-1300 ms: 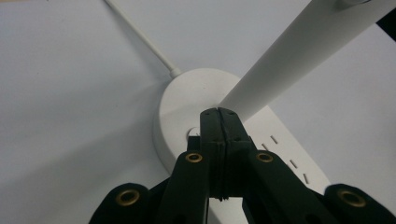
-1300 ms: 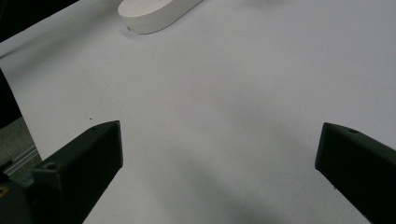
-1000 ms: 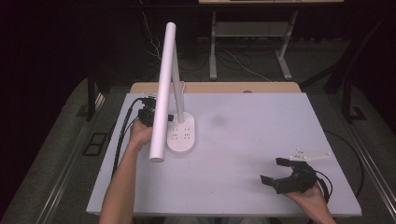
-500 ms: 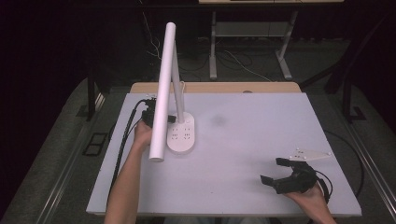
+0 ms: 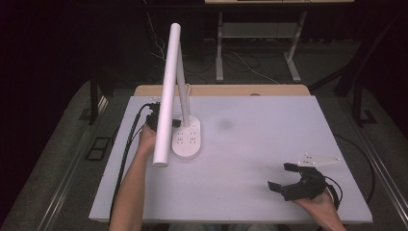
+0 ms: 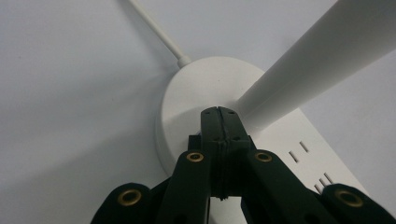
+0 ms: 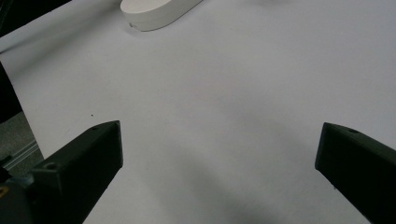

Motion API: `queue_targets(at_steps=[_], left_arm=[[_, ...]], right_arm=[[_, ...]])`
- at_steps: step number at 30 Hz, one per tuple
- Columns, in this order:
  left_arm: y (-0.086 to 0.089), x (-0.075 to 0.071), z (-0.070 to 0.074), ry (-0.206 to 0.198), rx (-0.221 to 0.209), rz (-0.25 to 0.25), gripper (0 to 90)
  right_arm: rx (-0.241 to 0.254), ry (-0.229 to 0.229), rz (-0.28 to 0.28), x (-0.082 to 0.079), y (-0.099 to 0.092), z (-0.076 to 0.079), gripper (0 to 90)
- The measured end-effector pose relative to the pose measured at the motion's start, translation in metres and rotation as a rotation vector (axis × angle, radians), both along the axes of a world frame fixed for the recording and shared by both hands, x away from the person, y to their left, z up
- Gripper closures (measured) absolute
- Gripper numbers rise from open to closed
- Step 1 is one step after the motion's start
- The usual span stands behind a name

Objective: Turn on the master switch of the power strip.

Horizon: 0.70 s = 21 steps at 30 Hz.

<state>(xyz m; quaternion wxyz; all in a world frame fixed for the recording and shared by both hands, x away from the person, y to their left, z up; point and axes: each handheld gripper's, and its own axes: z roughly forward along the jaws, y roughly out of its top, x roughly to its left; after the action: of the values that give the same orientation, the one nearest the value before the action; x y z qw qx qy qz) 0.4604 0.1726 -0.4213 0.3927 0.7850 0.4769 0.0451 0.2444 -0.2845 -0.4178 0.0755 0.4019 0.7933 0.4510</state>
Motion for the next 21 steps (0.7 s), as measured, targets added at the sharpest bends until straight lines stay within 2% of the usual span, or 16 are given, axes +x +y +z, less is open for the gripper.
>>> queue_targets(at_steps=[3, 5, 7, 19, 21], left_arm=[[-0.003, -0.0009, 0.0017, -0.008, 0.037, -0.007, 90.0], [-0.0035, -0.0011, 0.0012, -0.005, 0.033, 0.002, 90.0], [-0.0047, -0.0015, 0.0017, -0.008, 0.047, 0.001, 90.0], [-0.0058, -0.0027, 0.001, 0.0, 0.038, 0.034, 90.0], [-0.0035, -0.0026, -0.0006, 0.003, 0.012, 0.037, 90.0]], right_arm=[[-0.001, 0.006, 0.003, -0.0006, 0.0009, 0.0003, 0.4], [-0.003, 0.004, 0.004, -0.0005, 0.0016, 0.0003, 0.4], [-0.001, 0.005, 0.005, -0.001, 0.0024, 0.0007, 0.4], [0.0, -0.004, 0.005, -0.0011, 0.0008, 0.0015, 0.4], [-0.001, -0.003, 0.0, -0.0007, 0.0, 0.0015, 0.4]])
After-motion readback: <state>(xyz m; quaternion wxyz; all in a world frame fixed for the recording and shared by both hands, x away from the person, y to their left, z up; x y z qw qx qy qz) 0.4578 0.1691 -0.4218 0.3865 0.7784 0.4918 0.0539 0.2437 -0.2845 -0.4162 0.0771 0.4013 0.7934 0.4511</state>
